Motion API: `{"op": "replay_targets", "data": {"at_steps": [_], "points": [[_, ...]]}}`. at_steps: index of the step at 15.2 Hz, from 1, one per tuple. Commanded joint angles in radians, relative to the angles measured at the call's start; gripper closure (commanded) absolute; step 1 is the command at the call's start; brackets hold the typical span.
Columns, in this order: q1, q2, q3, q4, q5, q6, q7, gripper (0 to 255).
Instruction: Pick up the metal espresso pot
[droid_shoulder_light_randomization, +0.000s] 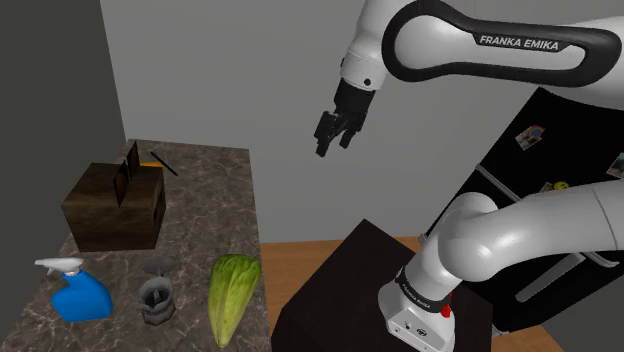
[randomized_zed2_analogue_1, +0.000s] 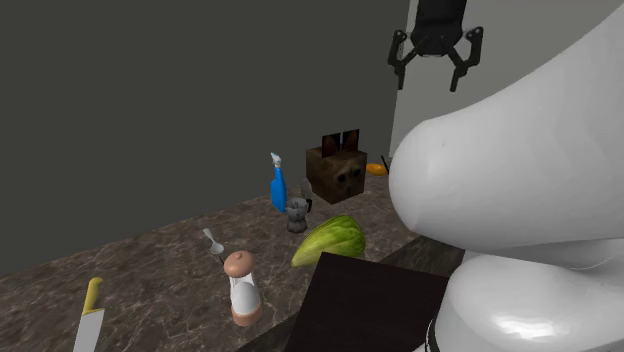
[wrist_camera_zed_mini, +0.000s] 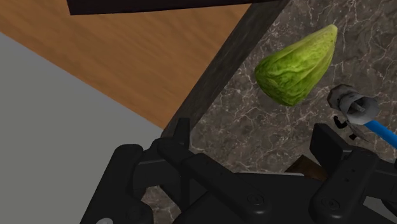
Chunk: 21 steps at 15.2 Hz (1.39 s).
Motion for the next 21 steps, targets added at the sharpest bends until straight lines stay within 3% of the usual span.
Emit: {"op": "replay_targets", "data": {"at_steps": [1, 12, 17, 21], "points": [[0.013, 0.042, 0.037, -0.023, 0.018, 0.068, 0.032, 0], [0.045, 0.366, 0.217, -0.021, 0.032, 0.389, 0.194, 0], [0.042, 0.556, 0.293, 0.033, -0.034, 0.516, 0.302, 0], [0.049, 0.723, 0.333, 0.100, -0.137, 0.596, 0.414, 0]]}}
